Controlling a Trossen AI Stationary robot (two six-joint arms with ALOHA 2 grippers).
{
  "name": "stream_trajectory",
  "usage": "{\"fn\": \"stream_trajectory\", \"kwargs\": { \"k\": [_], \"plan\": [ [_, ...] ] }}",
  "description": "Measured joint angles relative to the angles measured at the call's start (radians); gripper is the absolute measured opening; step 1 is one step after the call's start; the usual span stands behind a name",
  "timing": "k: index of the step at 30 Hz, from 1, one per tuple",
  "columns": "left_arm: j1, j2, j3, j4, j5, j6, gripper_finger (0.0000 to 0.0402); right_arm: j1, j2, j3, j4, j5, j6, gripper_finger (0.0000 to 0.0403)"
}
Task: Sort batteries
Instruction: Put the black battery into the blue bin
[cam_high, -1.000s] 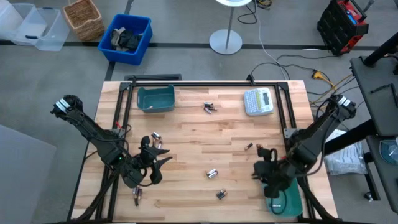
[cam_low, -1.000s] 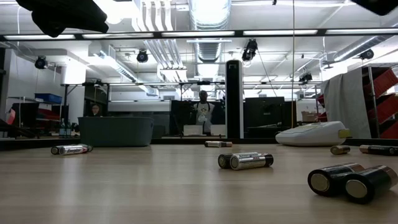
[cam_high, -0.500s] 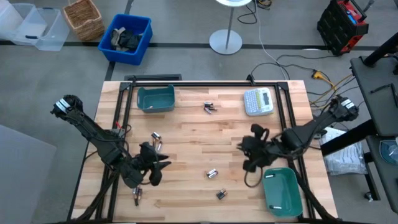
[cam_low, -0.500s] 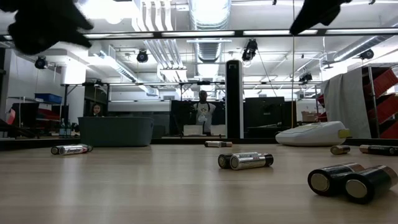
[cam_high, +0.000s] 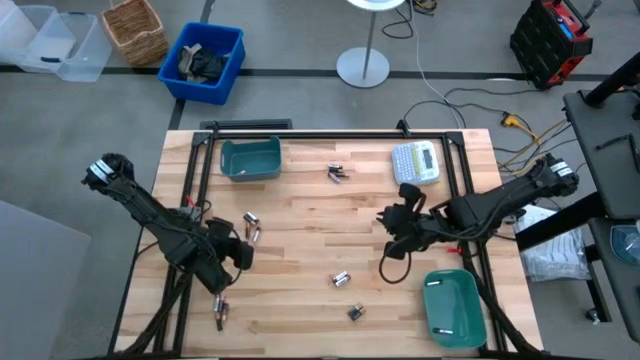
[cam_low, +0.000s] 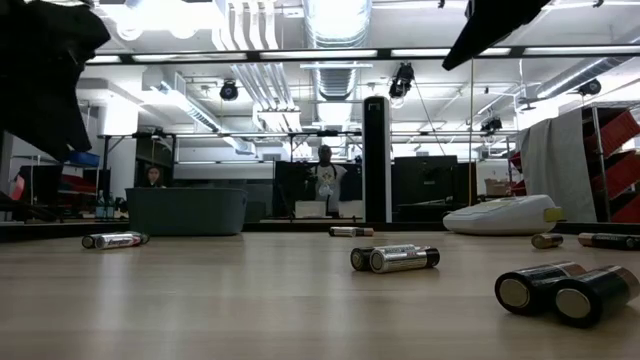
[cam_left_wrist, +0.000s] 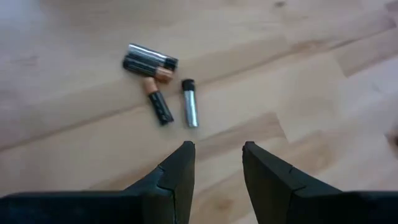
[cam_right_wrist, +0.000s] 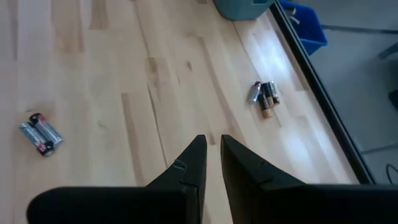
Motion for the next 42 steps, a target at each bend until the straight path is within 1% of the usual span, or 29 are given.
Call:
{"fn": "stream_trajectory", "kwargs": {
  "k": [2, 4, 7, 10, 16, 21, 24, 31, 42],
  "plan": [
    [0.019, 0.0, 0.0, 0.001, 0.0, 0.0, 0.0115, -0.008, 0.0, 0.0, -0.001, 0.006, 0.0, 0.0038],
    [0.049, 0.0, 0.0, -0.001, 0.009, 0.0, 0.0115, -0.012, 0.0, 0.0, -0.001, 0.035, 0.004, 0.0038],
    [0.108, 0.0, 0.0, -0.031, 0.081, 0.007, 0.0115, -0.011, 0.0, -0.002, -0.001, 0.075, 0.024, 0.0038],
    [0.166, 0.001, -0.003, -0.047, 0.132, 0.031, 0.0115, -0.011, 0.0, -0.005, -0.002, 0.075, 0.029, 0.0039],
    [0.239, 0.001, -0.004, -0.051, 0.126, 0.11, 0.0115, -0.011, 0.0, -0.008, -0.002, 0.075, 0.031, 0.0038],
    [0.289, 0.007, -0.025, -0.039, 0.122, 0.132, 0.0118, -0.011, 0.0, -0.008, -0.001, 0.075, 0.03, 0.0039],
    [0.303, 0.028, -0.037, -0.033, 0.122, 0.141, 0.0121, -0.011, 0.0, -0.008, -0.001, 0.075, 0.029, 0.0038],
    [0.308, 0.089, -0.056, 0.045, 0.121, 0.147, 0.0128, -0.011, 0.0, -0.01, -0.001, 0.076, 0.017, 0.0039],
    [0.308, 0.188, -0.057, 0.085, 0.122, 0.146, 0.0136, -0.011, 0.0, -0.013, 0.0, 0.077, 0.014, 0.0039]
  ]
}}
